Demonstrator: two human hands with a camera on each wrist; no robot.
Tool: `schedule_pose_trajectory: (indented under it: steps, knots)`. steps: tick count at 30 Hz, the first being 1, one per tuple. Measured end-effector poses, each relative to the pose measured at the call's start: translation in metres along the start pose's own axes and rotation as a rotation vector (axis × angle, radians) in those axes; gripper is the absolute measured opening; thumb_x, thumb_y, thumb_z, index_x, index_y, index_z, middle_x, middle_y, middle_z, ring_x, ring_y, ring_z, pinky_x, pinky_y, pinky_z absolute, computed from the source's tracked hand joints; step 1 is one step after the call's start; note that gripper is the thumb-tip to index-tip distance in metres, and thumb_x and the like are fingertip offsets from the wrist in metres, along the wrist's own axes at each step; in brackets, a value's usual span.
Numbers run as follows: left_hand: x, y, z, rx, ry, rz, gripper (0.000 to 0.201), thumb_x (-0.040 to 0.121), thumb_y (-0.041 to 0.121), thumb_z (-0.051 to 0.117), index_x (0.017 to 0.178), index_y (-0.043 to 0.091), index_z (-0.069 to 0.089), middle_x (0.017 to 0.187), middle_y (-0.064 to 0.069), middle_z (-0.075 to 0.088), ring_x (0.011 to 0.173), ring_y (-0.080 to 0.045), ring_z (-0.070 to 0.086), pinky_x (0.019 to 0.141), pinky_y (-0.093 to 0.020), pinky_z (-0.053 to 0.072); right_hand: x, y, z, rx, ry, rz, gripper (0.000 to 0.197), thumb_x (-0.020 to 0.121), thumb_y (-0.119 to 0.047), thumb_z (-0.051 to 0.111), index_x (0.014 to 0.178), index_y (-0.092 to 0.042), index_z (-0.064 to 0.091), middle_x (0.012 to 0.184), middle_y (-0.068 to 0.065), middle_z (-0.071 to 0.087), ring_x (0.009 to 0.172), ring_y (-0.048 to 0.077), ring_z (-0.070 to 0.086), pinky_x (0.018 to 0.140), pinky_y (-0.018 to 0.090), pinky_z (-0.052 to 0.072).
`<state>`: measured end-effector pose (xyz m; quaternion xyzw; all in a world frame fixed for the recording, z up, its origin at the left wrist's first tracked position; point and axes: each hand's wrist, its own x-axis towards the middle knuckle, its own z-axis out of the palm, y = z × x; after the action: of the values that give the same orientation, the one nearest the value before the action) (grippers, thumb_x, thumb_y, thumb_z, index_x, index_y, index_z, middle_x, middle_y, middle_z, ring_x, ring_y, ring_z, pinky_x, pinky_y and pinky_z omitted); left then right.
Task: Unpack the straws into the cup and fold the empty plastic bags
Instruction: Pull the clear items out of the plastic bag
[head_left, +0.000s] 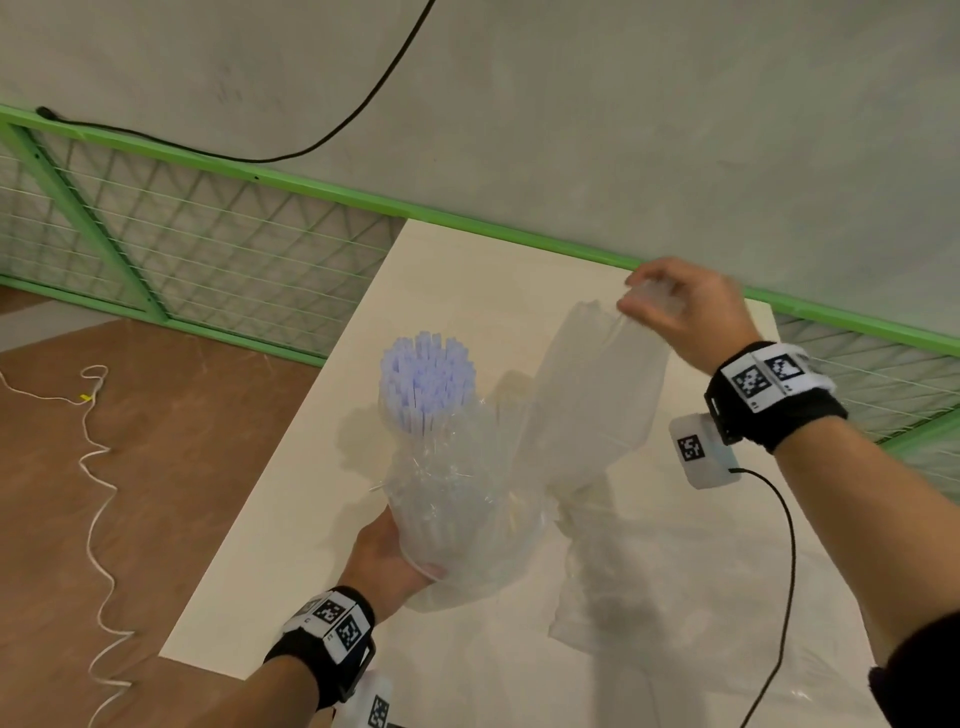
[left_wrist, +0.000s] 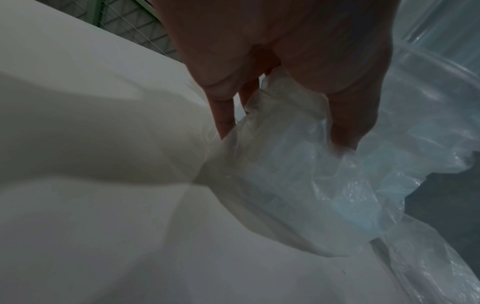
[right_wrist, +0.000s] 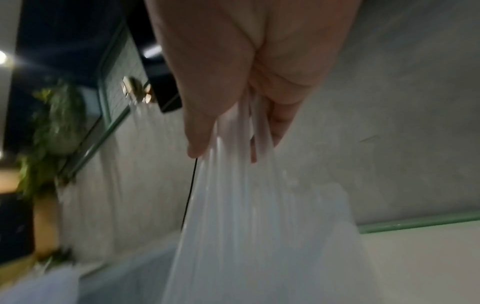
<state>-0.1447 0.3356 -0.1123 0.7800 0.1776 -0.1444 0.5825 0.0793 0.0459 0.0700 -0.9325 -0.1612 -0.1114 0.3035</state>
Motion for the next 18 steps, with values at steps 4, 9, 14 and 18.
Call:
schedule_pose_trajectory:
  steps: [4, 9, 14, 18]
  knots:
    - [-0.002, 0.003, -0.001, -0.004, -0.002, 0.009, 0.061, 0.059, 0.012, 0.086, 0.107, 0.037, 0.058, 0.096, 0.011, 0.070, 0.094, -0.002, 0.064, 0.069, -0.011, 0.049, -0.011, 0.013, 0.026, -0.232, -0.345, -0.137, 0.054, 0.090, -0.048, 0.060, 0.139, -0.027, 0.050, 0.154, -0.005, 0.038, 0.143, 0.023, 0.031, 0.116, 0.043, 0.025]
    - [-0.004, 0.005, -0.002, -0.031, -0.003, 0.011, 0.066, 0.044, 0.031, 0.082, 0.103, 0.044, 0.056, 0.096, 0.013, 0.070, 0.094, 0.001, 0.063, 0.072, -0.013, 0.049, -0.010, 0.013, 0.029, -0.403, -0.388, -0.178, 0.094, 0.080, -0.070, 0.057, 0.154, -0.037, 0.010, 0.163, -0.015, -0.001, 0.151, 0.018, -0.005, 0.116, 0.050, 0.009]
    - [-0.003, 0.005, -0.001, -0.002, -0.002, 0.013, 0.062, 0.051, 0.024, 0.084, 0.103, 0.042, 0.056, 0.095, 0.014, 0.069, 0.092, 0.002, 0.063, 0.066, -0.008, 0.049, 0.002, 0.012, 0.037, -0.489, -0.469, -0.246, 0.101, 0.077, -0.066, 0.066, 0.153, -0.043, 0.005, 0.162, -0.018, 0.004, 0.148, 0.017, 0.016, 0.113, 0.049, 0.021]
    - [-0.003, 0.005, -0.001, 0.013, 0.002, 0.022, 0.061, 0.063, 0.005, 0.086, 0.105, 0.037, 0.056, 0.092, 0.014, 0.068, 0.088, 0.004, 0.061, 0.061, -0.004, 0.046, 0.009, 0.012, 0.047, -0.513, -0.425, -0.252, 0.085, 0.086, -0.060, 0.060, 0.153, -0.041, 0.011, 0.161, -0.015, 0.019, 0.139, 0.020, 0.035, 0.105, 0.048, 0.035]
